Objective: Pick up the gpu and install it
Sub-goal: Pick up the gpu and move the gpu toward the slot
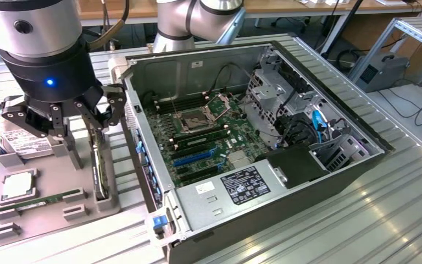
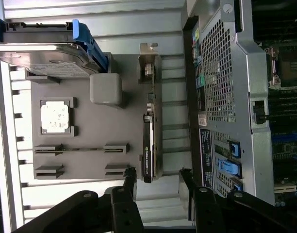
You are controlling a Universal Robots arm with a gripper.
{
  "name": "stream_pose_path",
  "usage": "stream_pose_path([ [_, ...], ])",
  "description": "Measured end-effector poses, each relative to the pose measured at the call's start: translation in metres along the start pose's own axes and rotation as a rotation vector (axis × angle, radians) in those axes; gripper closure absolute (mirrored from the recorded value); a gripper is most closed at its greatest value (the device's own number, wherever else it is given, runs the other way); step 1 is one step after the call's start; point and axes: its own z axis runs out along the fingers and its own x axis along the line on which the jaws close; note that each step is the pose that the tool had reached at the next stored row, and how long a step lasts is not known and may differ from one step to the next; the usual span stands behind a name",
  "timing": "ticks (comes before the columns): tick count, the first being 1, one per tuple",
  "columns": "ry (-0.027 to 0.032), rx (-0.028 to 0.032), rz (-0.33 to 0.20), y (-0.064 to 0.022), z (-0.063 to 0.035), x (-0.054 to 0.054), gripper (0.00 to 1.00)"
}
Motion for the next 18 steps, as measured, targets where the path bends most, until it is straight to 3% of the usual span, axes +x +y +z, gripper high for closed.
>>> stream_pose_path([
  [18, 0.0, 0.0, 0.0, -0.0006, 0.0142, 0.0, 0.52],
])
